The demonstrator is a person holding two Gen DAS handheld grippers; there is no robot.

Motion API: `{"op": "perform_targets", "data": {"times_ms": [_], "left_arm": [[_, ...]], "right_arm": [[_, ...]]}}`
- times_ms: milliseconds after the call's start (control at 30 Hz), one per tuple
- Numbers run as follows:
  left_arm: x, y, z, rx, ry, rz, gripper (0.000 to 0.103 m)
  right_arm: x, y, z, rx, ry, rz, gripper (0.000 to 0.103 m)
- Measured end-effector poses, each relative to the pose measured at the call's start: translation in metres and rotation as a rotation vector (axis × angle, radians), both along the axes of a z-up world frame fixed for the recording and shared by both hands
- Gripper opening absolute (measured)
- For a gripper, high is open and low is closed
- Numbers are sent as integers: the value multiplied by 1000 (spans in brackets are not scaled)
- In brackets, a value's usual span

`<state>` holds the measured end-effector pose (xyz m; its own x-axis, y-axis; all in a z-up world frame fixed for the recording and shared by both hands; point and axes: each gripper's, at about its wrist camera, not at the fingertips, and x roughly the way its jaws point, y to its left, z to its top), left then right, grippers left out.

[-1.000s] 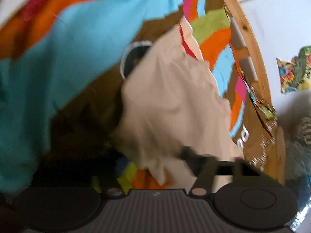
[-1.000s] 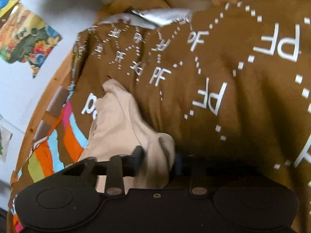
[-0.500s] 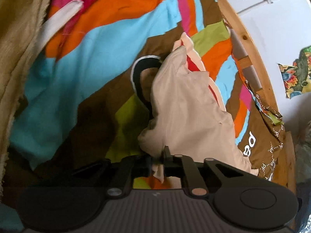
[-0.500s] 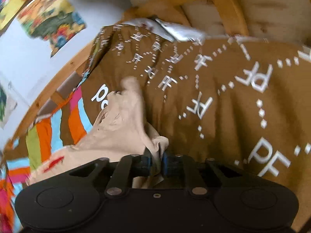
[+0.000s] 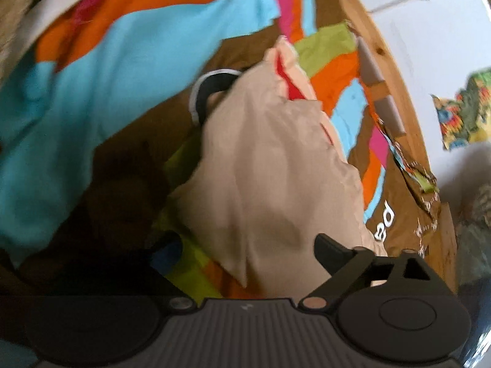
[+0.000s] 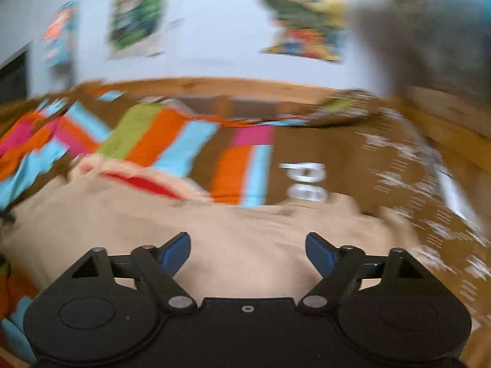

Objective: Fold large clothes

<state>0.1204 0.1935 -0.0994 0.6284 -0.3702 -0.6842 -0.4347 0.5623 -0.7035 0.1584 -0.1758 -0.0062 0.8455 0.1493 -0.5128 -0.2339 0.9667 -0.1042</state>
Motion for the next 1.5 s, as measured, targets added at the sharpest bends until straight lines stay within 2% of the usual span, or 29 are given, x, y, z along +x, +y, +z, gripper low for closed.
{"op": "perform_targets", "data": {"times_ms": [100,200,267,433,533,833,933,1033,1067,1133,1233,1267,1333,1367,1500], "left_arm": [[2,-7,0,41,-22,-34,101],[4,-9,-2,53,-46,-49,102],[4,-6,-4,38,-57,-39,102],[5,8,-15,-47,-58,36,102],[7,10,-18,-71,-55,48,102],[10,2,-13,-53,-64,0,102],[9,-2,-5,-56,-121,-23,91],[6,-10,7,36,-169,-44,79],[5,-12,9,71,-183,-23,73],[4,-14,9,104,-179,-16,63],[2,-11,11,88,-177,11,53],[1,-12,13,91,-184,23,39],[1,-18,24,156,-209,9,17],[0,-24,32,203,-234,-8,15],[-2,-51,64,271,-355,-44,10]], "right_arm": [[21,38,-15,-67,1,45,86],[34,59,-37,-124,55,35,89],[40,63,-54,-152,89,34,89],[27,67,-68,-193,48,40,88],[26,66,-71,-176,46,41,88],[24,62,-73,-150,24,34,89],[22,61,-73,-142,16,30,90],[22,59,-73,-133,14,27,90],[22,59,-73,-130,14,26,90],[21,59,-74,-125,12,25,90],[21,57,-73,-116,8,22,92],[21,56,-73,-109,6,18,93],[21,53,-73,-94,6,11,94],[21,52,-73,-85,9,9,95],[24,45,-72,-38,23,4,96]]}}
